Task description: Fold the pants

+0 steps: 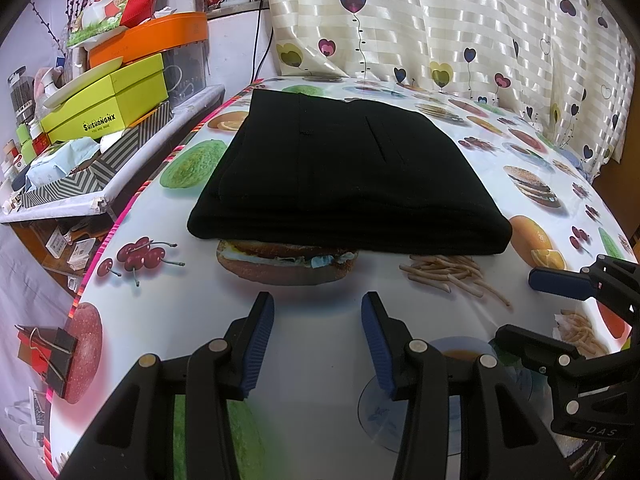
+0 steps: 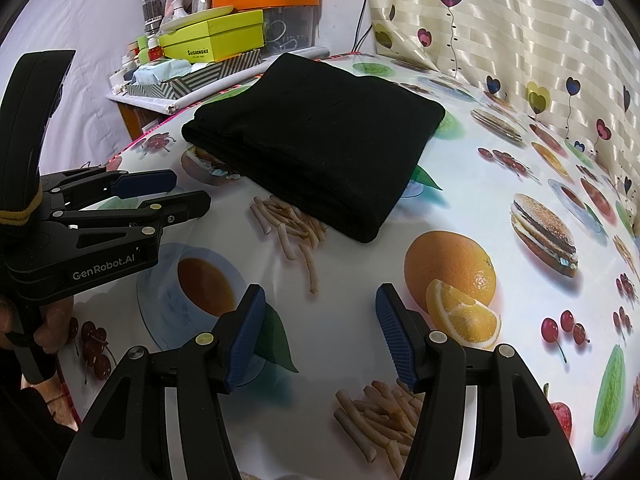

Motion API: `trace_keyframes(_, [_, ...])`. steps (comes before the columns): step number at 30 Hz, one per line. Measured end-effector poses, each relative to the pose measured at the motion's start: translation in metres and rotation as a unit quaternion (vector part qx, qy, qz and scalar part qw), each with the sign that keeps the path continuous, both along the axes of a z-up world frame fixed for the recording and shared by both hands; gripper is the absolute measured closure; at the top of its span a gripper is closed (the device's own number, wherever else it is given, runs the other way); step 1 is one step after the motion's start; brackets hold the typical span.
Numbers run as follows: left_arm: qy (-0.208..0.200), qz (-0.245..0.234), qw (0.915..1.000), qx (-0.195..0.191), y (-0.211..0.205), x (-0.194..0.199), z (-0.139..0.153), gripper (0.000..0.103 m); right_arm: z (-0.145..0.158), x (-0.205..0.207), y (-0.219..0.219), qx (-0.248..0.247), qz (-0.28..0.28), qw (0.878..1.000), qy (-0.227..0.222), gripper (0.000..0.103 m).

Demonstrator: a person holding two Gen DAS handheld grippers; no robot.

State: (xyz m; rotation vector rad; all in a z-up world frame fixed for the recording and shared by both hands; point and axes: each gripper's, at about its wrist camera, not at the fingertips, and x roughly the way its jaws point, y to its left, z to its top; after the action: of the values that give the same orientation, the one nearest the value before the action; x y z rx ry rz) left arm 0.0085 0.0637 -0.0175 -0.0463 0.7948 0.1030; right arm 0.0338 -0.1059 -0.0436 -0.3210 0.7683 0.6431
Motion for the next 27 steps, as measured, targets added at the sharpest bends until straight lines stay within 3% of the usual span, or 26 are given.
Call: trace_keyframes(27, [0.000, 0.000, 1.0000, 0.000, 0.0004, 0.0001, -0.0001, 0.054, -0.0001, 0.0002, 0.0004, 0.000, 0.000, 1.000, 0.000, 0.041])
